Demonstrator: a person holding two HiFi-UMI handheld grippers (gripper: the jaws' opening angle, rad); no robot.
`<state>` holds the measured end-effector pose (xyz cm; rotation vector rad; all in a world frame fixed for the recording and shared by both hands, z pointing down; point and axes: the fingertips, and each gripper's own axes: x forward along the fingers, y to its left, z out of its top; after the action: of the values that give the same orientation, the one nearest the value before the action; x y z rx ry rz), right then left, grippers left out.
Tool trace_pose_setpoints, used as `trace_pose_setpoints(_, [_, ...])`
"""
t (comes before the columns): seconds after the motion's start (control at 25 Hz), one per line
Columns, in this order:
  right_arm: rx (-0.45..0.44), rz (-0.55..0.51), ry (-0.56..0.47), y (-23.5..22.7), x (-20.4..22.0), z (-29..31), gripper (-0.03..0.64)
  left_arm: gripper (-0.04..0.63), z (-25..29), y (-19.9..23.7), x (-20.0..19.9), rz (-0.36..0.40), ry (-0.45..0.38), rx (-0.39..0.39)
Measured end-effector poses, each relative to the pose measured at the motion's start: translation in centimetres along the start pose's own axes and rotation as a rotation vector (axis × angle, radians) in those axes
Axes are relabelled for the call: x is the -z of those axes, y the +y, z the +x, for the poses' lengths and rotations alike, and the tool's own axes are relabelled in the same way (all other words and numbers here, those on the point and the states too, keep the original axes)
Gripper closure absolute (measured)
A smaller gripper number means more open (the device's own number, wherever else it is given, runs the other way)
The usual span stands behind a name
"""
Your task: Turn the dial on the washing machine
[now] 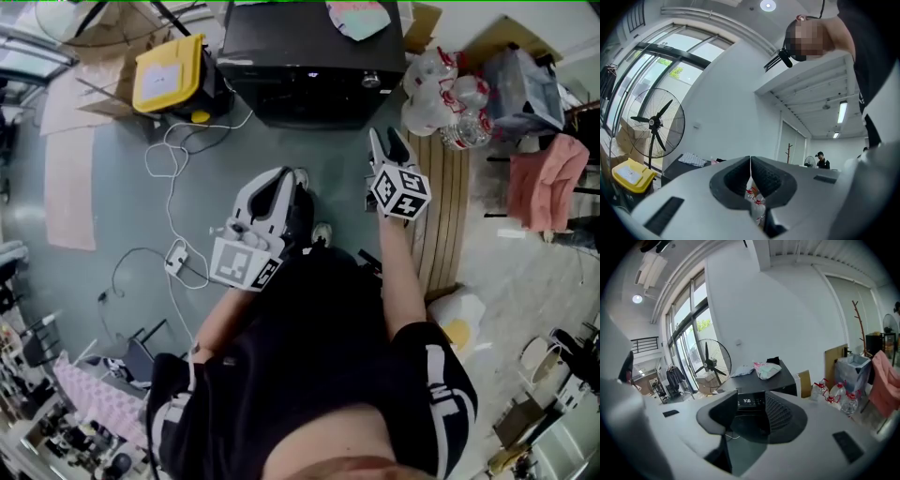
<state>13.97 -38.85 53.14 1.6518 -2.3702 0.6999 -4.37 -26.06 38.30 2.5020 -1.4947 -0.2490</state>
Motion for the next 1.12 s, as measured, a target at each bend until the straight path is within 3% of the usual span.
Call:
trace_pose_setpoints(0.56, [0.085, 0.075, 0.233, -13.1, 8.6, 25.4, 0.325, 0.571, 15.4, 9.7, 7.4, -0.088, 0.087, 0.064])
trace_pose_setpoints(0.8, [0.109, 0.069, 0.279, -16.5, 9.7, 30.8, 0.311, 0.571, 17.8, 12.2, 9.4, -0.093, 0.136, 0.043])
trace_pose_setpoints(1.0, [0.121, 0.035, 0.290, -16.6, 9.6, 32.8, 0.318, 0.571, 18.8, 14.1, 10.3, -0.106, 0.157, 0.031])
trace_pose_setpoints(1.12, [0.182, -0.057, 0.312, -16.5, 10.0, 32.6, 0.325, 0.571, 19.1, 14.3, 10.4, -0.104, 0.159, 0.027])
